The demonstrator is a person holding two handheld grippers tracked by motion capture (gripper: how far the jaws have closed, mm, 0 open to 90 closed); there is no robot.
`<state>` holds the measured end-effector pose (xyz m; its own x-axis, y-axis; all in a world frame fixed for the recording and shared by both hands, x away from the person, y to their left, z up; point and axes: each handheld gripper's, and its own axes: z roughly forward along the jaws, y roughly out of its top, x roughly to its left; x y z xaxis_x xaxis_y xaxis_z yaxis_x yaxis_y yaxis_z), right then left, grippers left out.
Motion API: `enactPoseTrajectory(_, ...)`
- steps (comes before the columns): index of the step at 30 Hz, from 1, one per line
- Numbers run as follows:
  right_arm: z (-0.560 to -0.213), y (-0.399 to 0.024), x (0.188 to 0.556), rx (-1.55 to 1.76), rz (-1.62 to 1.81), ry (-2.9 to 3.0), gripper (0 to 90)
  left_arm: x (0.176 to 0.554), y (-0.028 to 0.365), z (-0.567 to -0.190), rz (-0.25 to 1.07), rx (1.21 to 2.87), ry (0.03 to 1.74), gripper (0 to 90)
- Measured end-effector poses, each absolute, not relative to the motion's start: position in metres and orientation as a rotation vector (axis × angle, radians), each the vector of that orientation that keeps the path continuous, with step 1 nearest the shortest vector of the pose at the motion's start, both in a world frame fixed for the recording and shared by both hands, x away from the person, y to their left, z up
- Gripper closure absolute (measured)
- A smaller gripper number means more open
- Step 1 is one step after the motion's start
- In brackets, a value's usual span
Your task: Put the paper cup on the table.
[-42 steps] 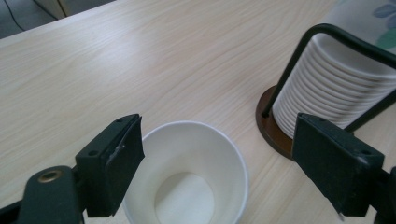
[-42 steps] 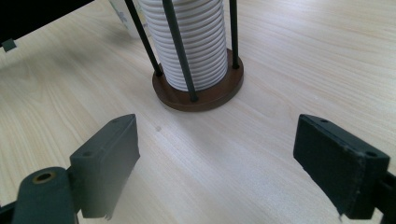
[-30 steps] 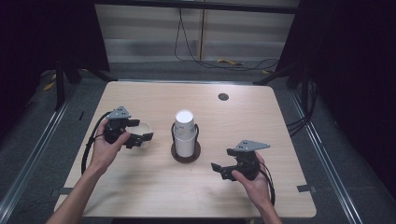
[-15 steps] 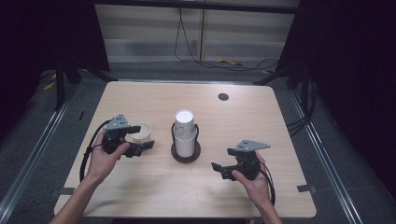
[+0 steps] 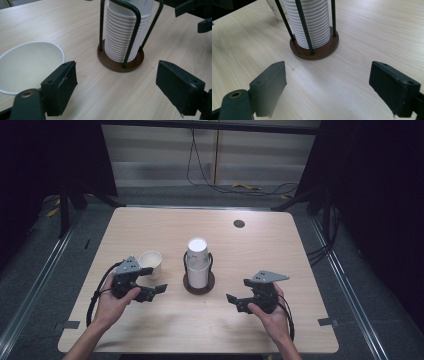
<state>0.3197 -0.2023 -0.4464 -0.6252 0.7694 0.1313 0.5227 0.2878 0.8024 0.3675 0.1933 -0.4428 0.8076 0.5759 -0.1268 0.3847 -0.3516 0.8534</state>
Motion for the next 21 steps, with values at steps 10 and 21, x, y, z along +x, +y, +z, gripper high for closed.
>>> enactPoseTrajectory(10, -0.447, -0.202, 0.319, 1.181, 1.259, 2.273, 14.1, 0.349, 0.189, -0.452, 0.225, 1.983, 0.717, 17.1)
enactPoseTrajectory(21, -0.451, -0.201, 0.320, 1.184, 1.245, 2.280, 14.1, 0.343, 0.188, -0.467, 0.171, 1.985, 0.748, 17.1)
